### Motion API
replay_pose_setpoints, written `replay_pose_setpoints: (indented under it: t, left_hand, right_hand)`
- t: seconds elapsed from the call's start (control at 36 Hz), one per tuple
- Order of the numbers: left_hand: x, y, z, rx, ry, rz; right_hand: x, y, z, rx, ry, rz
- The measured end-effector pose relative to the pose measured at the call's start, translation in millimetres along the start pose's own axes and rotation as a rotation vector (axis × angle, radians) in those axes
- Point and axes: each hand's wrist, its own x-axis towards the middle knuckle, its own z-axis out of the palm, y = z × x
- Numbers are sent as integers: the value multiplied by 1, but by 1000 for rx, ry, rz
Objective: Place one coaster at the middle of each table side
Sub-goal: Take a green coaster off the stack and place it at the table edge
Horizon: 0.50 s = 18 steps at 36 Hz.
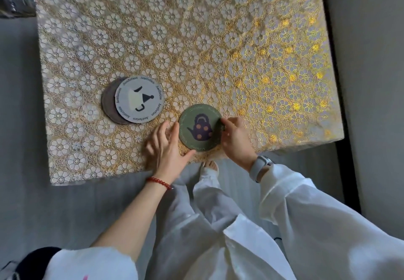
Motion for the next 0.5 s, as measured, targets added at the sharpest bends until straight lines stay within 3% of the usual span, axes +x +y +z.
replay_pose_setpoints:
  t: [0.5]
  left_hand:
    - [-5, -5, -1, 4, 20, 2]
  right_hand:
    - [-10, 0, 3, -30, -33, -69]
